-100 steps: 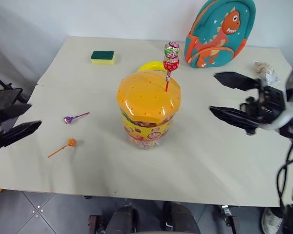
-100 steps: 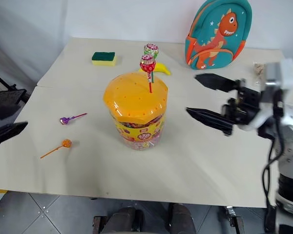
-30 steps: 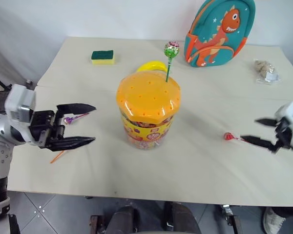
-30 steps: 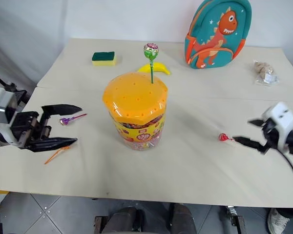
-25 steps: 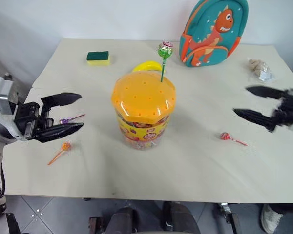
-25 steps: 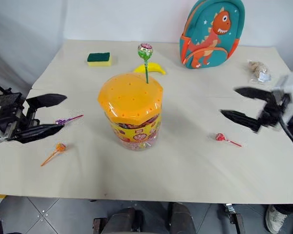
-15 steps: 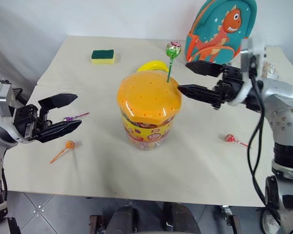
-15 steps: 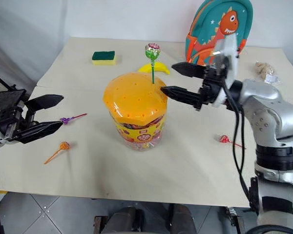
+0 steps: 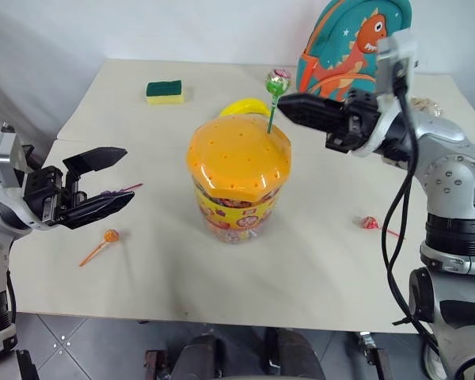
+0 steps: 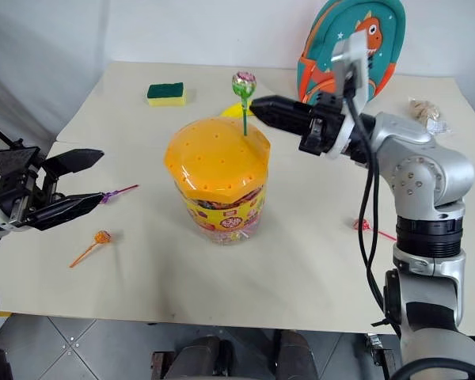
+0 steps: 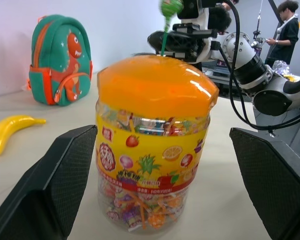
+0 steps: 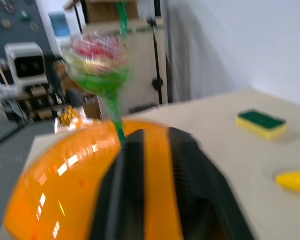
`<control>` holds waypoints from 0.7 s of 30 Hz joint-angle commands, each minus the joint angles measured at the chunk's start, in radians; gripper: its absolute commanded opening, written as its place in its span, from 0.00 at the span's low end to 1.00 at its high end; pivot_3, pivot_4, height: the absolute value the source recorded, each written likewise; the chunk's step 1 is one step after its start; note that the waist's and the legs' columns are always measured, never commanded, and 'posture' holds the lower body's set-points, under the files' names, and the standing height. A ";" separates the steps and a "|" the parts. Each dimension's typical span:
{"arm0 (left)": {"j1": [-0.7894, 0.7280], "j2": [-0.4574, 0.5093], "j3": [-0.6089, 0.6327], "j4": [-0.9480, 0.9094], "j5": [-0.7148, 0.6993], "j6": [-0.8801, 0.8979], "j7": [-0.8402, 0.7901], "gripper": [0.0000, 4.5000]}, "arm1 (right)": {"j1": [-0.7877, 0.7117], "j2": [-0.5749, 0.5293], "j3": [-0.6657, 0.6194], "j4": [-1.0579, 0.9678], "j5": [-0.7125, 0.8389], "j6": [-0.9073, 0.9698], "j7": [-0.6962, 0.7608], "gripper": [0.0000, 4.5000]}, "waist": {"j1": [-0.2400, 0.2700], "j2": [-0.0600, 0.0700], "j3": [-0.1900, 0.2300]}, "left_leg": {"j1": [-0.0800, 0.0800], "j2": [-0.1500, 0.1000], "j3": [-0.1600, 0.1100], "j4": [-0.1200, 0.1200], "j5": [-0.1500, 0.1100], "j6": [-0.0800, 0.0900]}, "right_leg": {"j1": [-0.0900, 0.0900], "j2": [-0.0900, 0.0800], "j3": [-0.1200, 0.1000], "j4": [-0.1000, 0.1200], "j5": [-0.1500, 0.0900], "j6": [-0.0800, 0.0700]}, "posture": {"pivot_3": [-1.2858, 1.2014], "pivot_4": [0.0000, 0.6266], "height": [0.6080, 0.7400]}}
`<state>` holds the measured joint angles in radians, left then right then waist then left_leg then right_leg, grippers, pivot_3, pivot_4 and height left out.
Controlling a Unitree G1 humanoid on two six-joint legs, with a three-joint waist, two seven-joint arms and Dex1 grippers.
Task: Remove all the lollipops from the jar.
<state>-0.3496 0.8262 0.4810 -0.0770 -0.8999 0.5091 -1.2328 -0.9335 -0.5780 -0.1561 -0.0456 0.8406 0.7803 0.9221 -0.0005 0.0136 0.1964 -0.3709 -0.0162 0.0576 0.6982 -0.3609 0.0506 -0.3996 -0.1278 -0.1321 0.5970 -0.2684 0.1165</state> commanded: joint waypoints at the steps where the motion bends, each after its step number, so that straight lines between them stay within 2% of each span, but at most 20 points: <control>1: -0.027 -0.006 -0.014 -0.025 -0.009 -0.018 -0.007 1.00 | -0.018 -0.014 -0.107 -0.006 0.072 -0.047 0.042 0.00 | 0.000 0.000 0.000 | 0.000 0.000 0.000 0.000 0.000 0.000 | 0.000 0.000 0.000 0.000 0.000 0.000 | 0.52 0.24 1.00; 4: -0.040 -0.008 -0.028 -0.017 -0.008 -0.018 -0.012 1.00 | 0.001 -0.052 -0.129 -0.007 0.064 -0.068 0.078 0.00 | -0.002 0.000 0.000 | 0.000 0.000 0.000 -0.001 0.000 0.000 | 0.000 0.000 0.000 0.000 0.000 0.000 | 0.52 0.24 1.00; 7: -0.050 -0.008 -0.037 -0.003 0.000 -0.023 -0.016 1.00 | 0.030 -0.149 -0.093 0.021 0.024 0.007 0.096 0.00 | -0.001 0.000 0.000 | 0.000 0.000 0.001 -0.001 0.000 0.000 | 0.000 0.000 0.000 0.000 0.000 0.000 | 0.52 0.24 1.00; 10: -0.056 -0.004 -0.042 0.007 0.003 -0.023 -0.019 1.00 | 0.063 -0.181 -0.048 -0.008 0.001 0.005 0.129 0.13 | -0.001 0.000 0.000 | 0.000 0.000 0.002 0.000 0.000 0.000 | 0.000 0.000 0.000 0.000 0.000 0.000 | 0.52 0.24 1.00; 16: -0.069 -0.009 -0.051 0.012 0.003 -0.020 -0.018 1.00 | 0.054 -0.078 0.059 -0.062 -0.084 -0.092 0.104 0.57 | -0.008 0.000 0.000 | 0.000 0.001 0.007 -0.001 0.000 0.000 | -0.006 0.001 0.001 0.005 0.000 0.000 | 0.52 0.24 1.00; 21: -0.071 -0.008 -0.052 0.006 -0.001 -0.013 -0.014 1.00 | -0.028 0.028 0.117 -0.050 -0.107 -0.069 0.041 0.57 | -0.007 0.000 0.000 | -0.001 0.001 0.009 0.000 0.000 0.000 | -0.010 0.001 0.001 0.008 0.000 0.000 | 0.52 0.24 1.00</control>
<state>-0.4148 0.8103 0.4118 -0.0631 -0.8947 0.5018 -1.2456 -0.9337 -0.5545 -0.0320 -0.0714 0.7400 0.7186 0.9807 -0.0073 0.0133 0.1962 -0.3723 -0.0151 0.0665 0.6978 -0.3607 0.0506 -0.4099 -0.1268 -0.1308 0.6047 -0.2685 0.1163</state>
